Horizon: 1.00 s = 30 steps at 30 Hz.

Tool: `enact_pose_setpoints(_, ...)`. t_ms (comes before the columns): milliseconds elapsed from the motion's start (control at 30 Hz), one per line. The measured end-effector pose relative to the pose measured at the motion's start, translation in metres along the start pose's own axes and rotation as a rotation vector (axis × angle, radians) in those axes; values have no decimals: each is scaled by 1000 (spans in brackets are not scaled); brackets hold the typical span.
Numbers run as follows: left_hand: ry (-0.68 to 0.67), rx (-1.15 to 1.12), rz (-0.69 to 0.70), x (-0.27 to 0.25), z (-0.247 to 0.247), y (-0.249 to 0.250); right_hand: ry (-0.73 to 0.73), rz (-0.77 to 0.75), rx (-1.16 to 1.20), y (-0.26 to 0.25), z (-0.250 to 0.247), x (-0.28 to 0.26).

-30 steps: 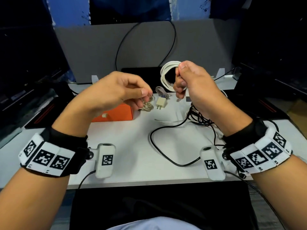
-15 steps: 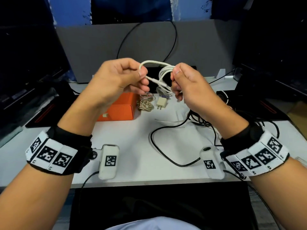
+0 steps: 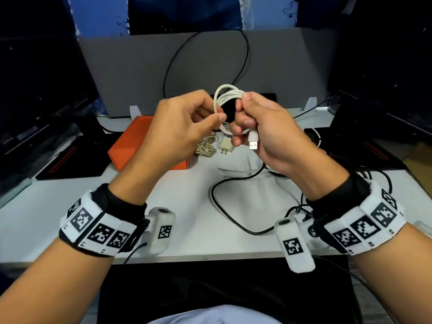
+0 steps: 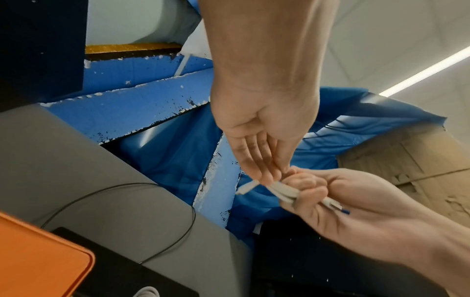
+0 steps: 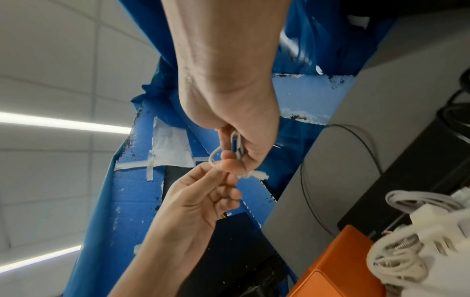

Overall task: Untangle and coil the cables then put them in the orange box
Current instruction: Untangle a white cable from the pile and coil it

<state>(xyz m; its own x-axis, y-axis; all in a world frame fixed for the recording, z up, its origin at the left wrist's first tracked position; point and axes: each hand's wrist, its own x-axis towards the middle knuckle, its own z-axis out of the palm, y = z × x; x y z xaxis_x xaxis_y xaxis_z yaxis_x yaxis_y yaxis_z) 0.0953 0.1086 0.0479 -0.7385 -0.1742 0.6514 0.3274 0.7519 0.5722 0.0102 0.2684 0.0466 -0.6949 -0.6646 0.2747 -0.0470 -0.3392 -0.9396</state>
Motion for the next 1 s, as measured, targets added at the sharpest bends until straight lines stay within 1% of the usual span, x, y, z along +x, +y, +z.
enact_pose_setpoints(67,93,126,80,0,2,-1,-37,40,98,-3,-1,-2)
enact_pose_setpoints(100,128,126,68,1,2,-2,-60,56,130,-4,-1,-2)
enact_pose_setpoints(133,135,75,29,1,2,-2,-87,71,154,-4,-1,-3)
enact_pose_setpoints(167,103,-5,-5,1,2,-2,-119,88,168,-4,0,-4)
enact_pose_setpoints(233,-30,-166,-28,-1,5,-2,-188,121,164,-2,4,-6)
enact_pose_setpoints(300,-127,-223,-64,-4,8,-1,-232,134,130,0,7,-9)
enact_pose_setpoints(367,-185,-122,-79,-4,8,-1,-226,119,82,-3,6,-9)
enact_pose_setpoints(400,-208,-62,-69,-4,7,-2,-202,101,60,-6,3,-8)
enact_pose_setpoints(433,-235,-48,-71,-2,5,-3,-167,83,46,-11,-1,-6)
enact_pose_setpoints(467,-250,-95,-89,0,3,-2,-125,69,40,-16,-6,-4)
enact_pose_setpoints(500,-258,-195,-126,2,1,0,-89,60,37,-20,-10,-2)
enact_pose_setpoints(533,-262,-289,-151,3,-1,3,-67,55,35,-23,-13,-1)
enact_pose_setpoints(567,-253,-337,-155,4,-2,4,-59,51,33,-24,-14,0)
enact_pose_setpoints(633,-241,-315,-135,3,0,4,-76,58,12,-22,-15,0)
enact_pose_setpoints(767,-281,-226,-105,1,1,-2,-103,89,-15,-18,-12,-3)
enact_pose_setpoints(867,-247,-156,-65,2,-3,-4,-108,85,-53,-18,-13,-3)
enact_pose_setpoints(933,-221,-160,-59,3,-7,-5,-119,62,-179,-22,-18,-3)
enact_pose_setpoints(1000,-195,-154,-55,4,-11,-7,-164,30,-366,-30,-27,-4)
